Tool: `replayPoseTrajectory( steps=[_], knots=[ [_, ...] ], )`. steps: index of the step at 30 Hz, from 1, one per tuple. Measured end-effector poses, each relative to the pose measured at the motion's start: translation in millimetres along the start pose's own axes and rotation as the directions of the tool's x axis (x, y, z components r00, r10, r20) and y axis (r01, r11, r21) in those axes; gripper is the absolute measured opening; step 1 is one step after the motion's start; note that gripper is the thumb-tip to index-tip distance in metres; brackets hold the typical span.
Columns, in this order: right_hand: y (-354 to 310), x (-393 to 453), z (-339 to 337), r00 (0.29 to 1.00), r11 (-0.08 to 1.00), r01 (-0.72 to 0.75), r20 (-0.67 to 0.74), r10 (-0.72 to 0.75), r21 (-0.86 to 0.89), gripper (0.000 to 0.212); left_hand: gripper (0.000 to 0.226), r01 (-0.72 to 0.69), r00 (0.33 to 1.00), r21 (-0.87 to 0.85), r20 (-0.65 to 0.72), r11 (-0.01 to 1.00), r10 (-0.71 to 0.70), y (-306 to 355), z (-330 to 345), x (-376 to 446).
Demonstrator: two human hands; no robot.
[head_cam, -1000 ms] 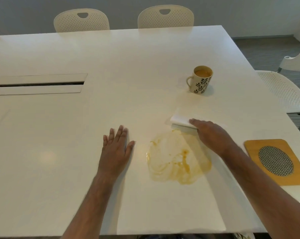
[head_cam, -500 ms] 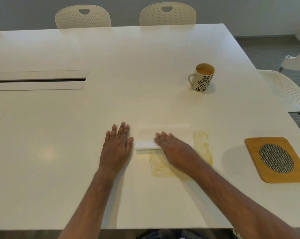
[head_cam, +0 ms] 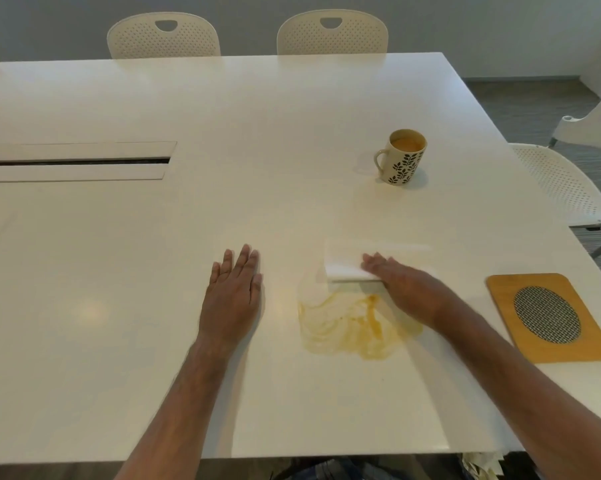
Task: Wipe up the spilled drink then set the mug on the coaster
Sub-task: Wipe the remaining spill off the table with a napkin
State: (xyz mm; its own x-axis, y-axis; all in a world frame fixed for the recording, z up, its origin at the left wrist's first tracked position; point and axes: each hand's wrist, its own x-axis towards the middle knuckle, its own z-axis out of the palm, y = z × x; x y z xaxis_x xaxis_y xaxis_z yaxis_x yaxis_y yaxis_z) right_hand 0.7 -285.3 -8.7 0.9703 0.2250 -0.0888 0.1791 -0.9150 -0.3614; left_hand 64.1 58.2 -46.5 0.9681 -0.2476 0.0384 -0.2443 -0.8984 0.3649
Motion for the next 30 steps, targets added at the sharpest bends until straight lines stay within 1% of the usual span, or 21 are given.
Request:
replayPoseTrajectory(
  steps=[2,3,5,9,13,15,18,20,22,23,26,28,30],
  knots=[
    [5,9,-3,0.994,0.996,-0.094,-0.059,0.094,-0.002,0.053,0.054,0.002,1.000,0.001,0.002,1.000,-0.002,2,-2,0],
    [2,14,-2,0.992,0.995,-0.103,-0.076,0.102,-0.006,0.053,0.054,0.003,1.000,-0.002,0.005,1.000,-0.003,2,-3,0],
    [-10,24,4,0.994,0.997,-0.075,-0.086,0.073,-0.023,0.056,0.054,0.001,1.000,-0.010,0.011,1.000,-0.001,2,-5,-1],
    [-45,36,21,0.997,1.000,0.020,-0.078,-0.022,-0.020,0.062,0.054,-0.007,1.000,-0.028,0.016,1.000,0.008,-2,-7,-4],
    [-77,34,40,0.986,0.986,0.166,-0.007,-0.166,0.024,0.059,0.054,0.060,0.998,0.001,-0.003,0.998,-0.060,-12,-8,-7],
    [-85,23,48,0.970,0.970,0.240,0.030,-0.241,0.033,0.056,0.054,0.080,0.997,0.028,-0.016,0.996,-0.080,-18,-8,-10],
    [-84,5,50,0.925,0.932,0.360,0.111,-0.362,0.037,0.055,0.053,0.093,0.995,0.039,-0.032,0.995,-0.092,-27,-9,-14],
    [-76,-2,45,0.904,0.918,0.393,0.163,-0.395,0.043,0.056,0.052,0.089,0.995,0.040,-0.039,0.995,-0.087,-28,-9,-15],
    [-63,-2,39,0.907,0.924,0.379,0.178,-0.381,0.047,0.055,0.052,0.088,0.995,0.037,-0.042,0.995,-0.087,-27,-9,-15],
    [-55,-1,34,0.922,0.937,0.348,0.166,-0.350,0.040,0.055,0.052,0.091,0.995,0.036,-0.044,0.995,-0.089,-27,-9,-15],
    [-32,9,19,0.975,0.976,0.212,0.056,-0.214,0.040,0.055,0.053,0.090,0.995,0.042,-0.051,0.995,-0.088,-26,-8,-15],
    [-26,23,12,0.992,0.991,0.126,-0.005,-0.126,0.052,0.057,0.053,0.091,0.995,0.044,-0.049,0.995,-0.088,-26,-8,-16],
    [-33,38,9,0.999,0.998,0.045,-0.031,-0.044,0.050,0.059,0.055,0.094,0.995,0.046,-0.046,0.994,-0.092,-26,-8,-16]
  ],
)
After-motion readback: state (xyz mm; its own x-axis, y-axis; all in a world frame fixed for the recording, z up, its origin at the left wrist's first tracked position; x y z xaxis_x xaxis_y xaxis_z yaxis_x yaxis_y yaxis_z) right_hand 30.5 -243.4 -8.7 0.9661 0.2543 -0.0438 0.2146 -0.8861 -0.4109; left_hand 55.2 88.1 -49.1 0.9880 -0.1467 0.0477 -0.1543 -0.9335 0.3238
